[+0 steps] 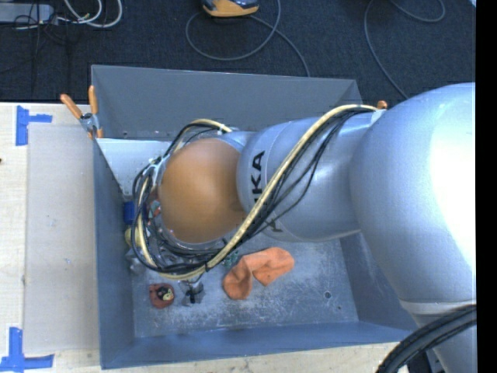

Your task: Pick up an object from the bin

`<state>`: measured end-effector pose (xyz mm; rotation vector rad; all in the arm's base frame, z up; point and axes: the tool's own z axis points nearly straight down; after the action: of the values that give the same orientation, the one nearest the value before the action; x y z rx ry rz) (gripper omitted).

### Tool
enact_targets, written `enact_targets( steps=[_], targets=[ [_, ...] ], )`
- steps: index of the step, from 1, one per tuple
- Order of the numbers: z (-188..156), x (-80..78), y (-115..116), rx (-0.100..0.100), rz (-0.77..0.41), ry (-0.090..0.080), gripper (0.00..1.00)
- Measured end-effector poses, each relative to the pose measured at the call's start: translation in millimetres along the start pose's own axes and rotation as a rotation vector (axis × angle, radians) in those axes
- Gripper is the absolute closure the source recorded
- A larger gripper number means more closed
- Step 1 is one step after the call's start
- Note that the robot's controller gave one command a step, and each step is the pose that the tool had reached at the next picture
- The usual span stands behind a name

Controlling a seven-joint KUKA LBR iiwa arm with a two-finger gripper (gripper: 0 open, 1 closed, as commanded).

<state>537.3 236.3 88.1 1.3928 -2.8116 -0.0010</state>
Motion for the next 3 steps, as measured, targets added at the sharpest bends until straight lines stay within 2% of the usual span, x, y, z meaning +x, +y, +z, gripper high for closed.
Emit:
enact_targets(
  steps=[1,3],
  targets=[
    [19.0,8.7,-1.5,-0.005,-0.153,0.003,1.0],
    [16.4,9.4,-1.1,-0.006,-0.152,0.004,1.0]
  ],
)
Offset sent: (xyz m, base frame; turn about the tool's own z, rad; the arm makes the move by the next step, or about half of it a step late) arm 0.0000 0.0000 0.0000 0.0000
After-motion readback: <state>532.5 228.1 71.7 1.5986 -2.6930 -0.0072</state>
